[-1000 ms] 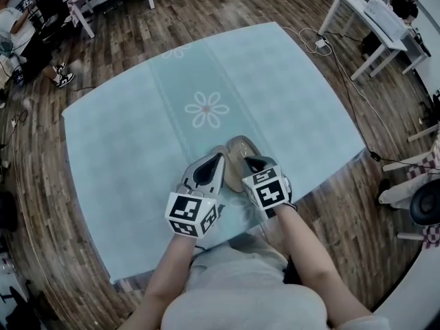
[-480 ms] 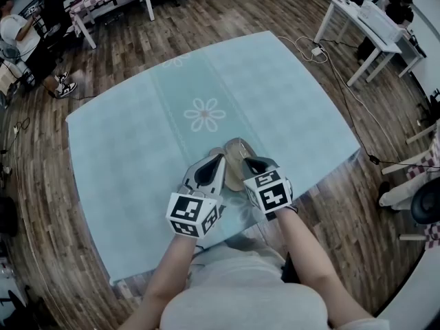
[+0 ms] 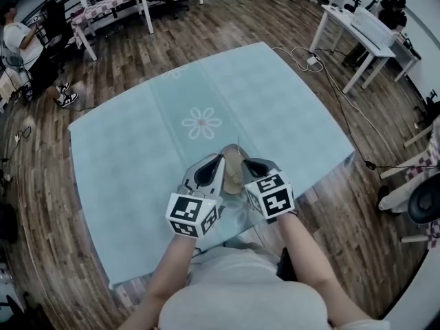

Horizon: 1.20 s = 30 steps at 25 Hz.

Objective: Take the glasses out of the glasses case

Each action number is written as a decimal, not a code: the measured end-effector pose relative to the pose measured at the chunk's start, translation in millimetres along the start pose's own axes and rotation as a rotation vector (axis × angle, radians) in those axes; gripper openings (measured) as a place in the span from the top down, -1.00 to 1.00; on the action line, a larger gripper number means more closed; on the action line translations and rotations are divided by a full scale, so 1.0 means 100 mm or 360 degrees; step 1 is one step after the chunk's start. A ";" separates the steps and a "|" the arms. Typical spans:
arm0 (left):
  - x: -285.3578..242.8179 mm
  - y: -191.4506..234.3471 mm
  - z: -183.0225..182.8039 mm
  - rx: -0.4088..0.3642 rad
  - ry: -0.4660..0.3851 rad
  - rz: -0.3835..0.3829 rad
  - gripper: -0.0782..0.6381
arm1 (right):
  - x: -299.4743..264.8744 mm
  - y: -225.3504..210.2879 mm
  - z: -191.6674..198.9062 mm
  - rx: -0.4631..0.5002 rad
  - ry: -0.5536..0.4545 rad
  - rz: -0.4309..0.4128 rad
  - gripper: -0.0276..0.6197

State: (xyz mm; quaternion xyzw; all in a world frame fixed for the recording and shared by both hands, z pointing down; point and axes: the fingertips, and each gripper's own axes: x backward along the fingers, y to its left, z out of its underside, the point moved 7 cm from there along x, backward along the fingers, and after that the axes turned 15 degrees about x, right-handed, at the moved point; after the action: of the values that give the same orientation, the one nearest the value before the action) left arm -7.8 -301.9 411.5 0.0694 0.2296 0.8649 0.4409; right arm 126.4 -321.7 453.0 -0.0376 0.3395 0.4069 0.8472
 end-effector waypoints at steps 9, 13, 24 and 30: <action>-0.04 -0.10 -0.21 -0.0024 -0.0091 0.0055 0.76 | 0.25 -0.12 -0.20 -0.0017 -0.0144 0.0051 0.89; -0.07 -0.17 -0.26 -0.0024 -0.0117 0.0092 0.76 | 0.39 -0.18 -0.30 -0.0015 -0.0223 0.0090 0.89; -0.08 -0.22 -0.29 -0.0028 -0.0152 0.0121 0.76 | 0.67 -0.32 -0.43 -0.0028 -0.0417 0.0258 0.89; -0.08 -0.24 -0.31 -0.0057 -0.0190 0.0136 0.76 | 0.86 -0.39 -0.48 -0.0053 -0.0590 0.0384 0.89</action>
State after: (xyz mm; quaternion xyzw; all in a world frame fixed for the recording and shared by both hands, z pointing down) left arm 4.6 -306.2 373.1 0.1227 0.1842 0.8812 0.4177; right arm 165.6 -306.8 356.1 0.0647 0.1733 0.5109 0.8395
